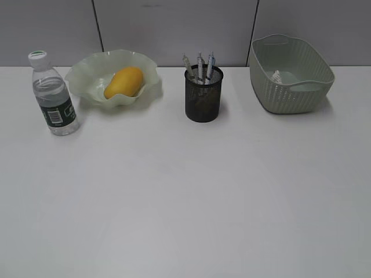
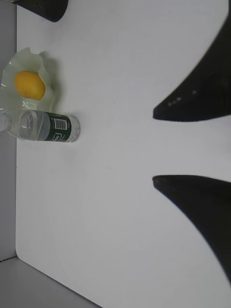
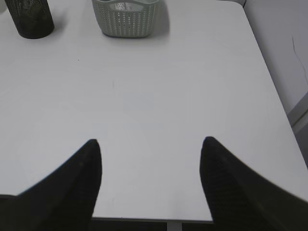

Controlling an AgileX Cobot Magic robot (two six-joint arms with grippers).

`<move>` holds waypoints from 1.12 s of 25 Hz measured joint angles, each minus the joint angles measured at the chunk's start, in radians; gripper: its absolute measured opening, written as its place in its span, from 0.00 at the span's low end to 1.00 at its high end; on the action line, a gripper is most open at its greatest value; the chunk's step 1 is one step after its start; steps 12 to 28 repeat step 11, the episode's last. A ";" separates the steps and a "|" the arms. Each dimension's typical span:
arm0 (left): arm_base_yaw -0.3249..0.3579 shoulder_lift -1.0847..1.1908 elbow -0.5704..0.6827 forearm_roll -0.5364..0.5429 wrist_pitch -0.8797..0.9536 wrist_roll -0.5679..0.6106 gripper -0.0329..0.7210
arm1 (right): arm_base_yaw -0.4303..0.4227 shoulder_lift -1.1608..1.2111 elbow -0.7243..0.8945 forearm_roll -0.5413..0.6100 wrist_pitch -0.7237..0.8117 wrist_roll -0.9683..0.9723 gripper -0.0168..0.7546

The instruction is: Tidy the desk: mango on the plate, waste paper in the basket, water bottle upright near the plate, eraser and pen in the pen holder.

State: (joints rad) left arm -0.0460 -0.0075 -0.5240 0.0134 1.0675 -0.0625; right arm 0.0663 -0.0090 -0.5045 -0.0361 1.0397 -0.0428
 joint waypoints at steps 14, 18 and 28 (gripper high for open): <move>0.000 0.000 0.000 0.000 0.000 0.000 0.36 | 0.000 0.000 0.000 0.000 0.000 0.000 0.69; 0.000 0.000 0.000 0.000 0.000 0.000 0.36 | 0.000 0.000 0.000 0.000 0.000 0.000 0.69; 0.000 0.000 0.000 0.000 0.000 0.000 0.36 | 0.000 0.000 0.000 0.000 0.000 0.000 0.69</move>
